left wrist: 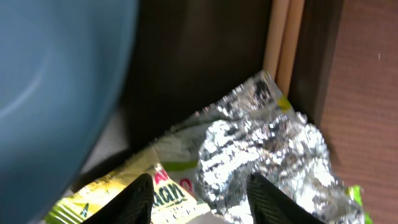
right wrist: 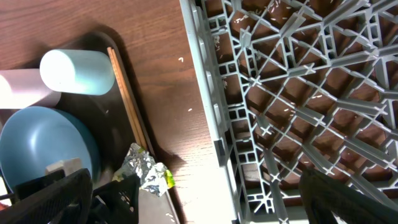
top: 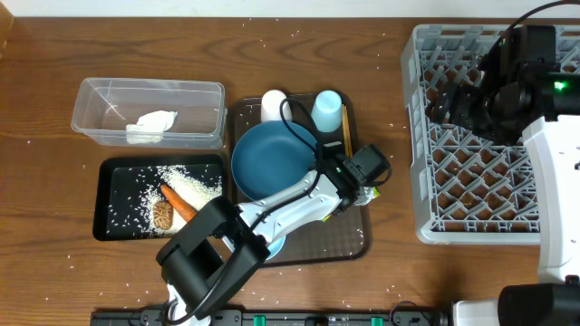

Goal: Sort waste into correct bins and load items into the dishwasher rack
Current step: 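Lower the left gripper and grasp the foil and yellow wrapper, then lift the wrappers and carry them toward the clear container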

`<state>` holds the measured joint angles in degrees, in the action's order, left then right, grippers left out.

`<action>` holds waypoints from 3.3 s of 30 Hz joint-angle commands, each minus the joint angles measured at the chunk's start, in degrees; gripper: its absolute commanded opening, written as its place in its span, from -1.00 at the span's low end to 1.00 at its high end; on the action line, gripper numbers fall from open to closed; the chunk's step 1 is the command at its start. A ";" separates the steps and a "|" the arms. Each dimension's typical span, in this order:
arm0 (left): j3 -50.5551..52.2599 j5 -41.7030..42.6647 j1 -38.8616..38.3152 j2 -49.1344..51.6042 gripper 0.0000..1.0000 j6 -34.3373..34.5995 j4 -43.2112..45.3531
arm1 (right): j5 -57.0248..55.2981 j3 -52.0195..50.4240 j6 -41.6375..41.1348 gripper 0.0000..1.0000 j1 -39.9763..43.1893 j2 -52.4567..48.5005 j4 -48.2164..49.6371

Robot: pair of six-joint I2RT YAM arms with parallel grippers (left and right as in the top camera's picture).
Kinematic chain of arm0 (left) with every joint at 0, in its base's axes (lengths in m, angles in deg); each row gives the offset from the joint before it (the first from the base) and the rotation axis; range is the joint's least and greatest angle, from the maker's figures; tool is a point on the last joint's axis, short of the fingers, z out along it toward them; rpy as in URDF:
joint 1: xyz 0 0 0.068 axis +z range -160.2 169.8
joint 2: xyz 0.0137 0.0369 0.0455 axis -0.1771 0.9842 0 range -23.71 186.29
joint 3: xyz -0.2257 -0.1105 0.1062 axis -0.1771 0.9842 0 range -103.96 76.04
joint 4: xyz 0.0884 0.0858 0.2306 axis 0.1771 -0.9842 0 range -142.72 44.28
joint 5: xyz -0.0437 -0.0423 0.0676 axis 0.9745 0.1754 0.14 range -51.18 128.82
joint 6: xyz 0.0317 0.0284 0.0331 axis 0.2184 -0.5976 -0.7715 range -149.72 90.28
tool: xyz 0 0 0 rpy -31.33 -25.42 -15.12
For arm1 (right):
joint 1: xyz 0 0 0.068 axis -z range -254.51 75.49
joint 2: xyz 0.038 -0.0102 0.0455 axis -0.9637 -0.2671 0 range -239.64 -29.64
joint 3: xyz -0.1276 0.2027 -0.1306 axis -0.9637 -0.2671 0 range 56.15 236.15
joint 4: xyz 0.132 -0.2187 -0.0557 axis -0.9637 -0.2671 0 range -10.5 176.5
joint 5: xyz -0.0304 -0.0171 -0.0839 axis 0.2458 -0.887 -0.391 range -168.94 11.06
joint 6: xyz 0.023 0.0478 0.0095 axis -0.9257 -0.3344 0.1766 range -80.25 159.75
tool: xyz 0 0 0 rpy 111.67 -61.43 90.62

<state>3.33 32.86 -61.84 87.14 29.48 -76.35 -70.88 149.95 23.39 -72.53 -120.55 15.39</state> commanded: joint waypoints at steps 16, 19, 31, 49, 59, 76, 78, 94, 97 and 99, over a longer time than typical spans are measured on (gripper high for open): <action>0.28 -4.42 0.17 3.13 -0.29 5.18 0.24 | -0.13 0.59 -0.76 0.98 0.31 0.17 -0.04; 0.28 -4.37 0.17 3.10 -0.50 5.18 0.24 | -0.13 0.59 -0.76 0.99 0.31 0.17 -0.04; 0.26 -3.06 0.00 -1.20 -0.88 5.11 -2.82 | -0.13 0.59 -0.76 0.98 0.31 0.17 -0.04; 0.26 -3.08 2.56 -16.98 -0.88 4.22 -2.16 | -0.13 0.59 -0.76 0.97 0.31 0.17 -0.04; 0.26 -30.60 13.97 -21.14 -0.88 -3.52 -1.84 | -0.13 0.59 -0.76 0.98 0.31 0.17 -0.04; 0.28 -23.32 42.34 -20.57 -0.88 -17.22 9.66 | -0.13 0.59 -0.76 0.99 0.31 0.17 -0.04; 0.26 -22.45 44.26 -20.15 -0.87 -17.20 9.97 | -0.13 0.59 -0.76 0.98 0.31 0.17 -0.04; 0.26 -21.46 47.08 -18.08 0.77 -20.22 5.33 | -0.15 0.59 -0.76 0.99 0.31 0.17 -0.04; 0.26 -21.46 47.08 -19.52 0.79 -21.29 2.03 | -0.13 0.59 -0.76 0.98 0.31 0.17 -0.04; 0.26 -21.46 47.08 -21.35 0.79 -21.29 -0.31 | -0.13 0.59 -0.76 0.98 0.31 0.17 -0.04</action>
<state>3.39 11.75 -14.91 68.80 9.98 -75.32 -70.88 149.95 23.39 -72.53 -120.55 15.41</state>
